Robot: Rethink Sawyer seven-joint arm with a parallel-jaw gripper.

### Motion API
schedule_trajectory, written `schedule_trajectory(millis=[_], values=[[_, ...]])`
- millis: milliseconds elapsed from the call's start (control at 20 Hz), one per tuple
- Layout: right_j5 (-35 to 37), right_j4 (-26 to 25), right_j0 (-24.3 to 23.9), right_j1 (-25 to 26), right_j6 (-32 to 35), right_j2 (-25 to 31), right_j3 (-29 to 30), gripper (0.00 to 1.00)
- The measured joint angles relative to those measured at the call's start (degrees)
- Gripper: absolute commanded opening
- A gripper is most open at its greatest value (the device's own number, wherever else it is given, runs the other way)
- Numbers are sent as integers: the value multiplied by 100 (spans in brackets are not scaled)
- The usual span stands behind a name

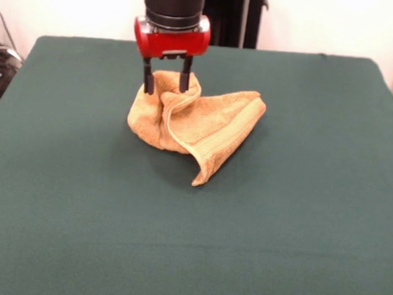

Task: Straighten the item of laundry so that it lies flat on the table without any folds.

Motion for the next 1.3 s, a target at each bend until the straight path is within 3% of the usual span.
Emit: schedule_trajectory(millis=[1300], values=[[-50,89,624,-40,0,-99,9,100]])
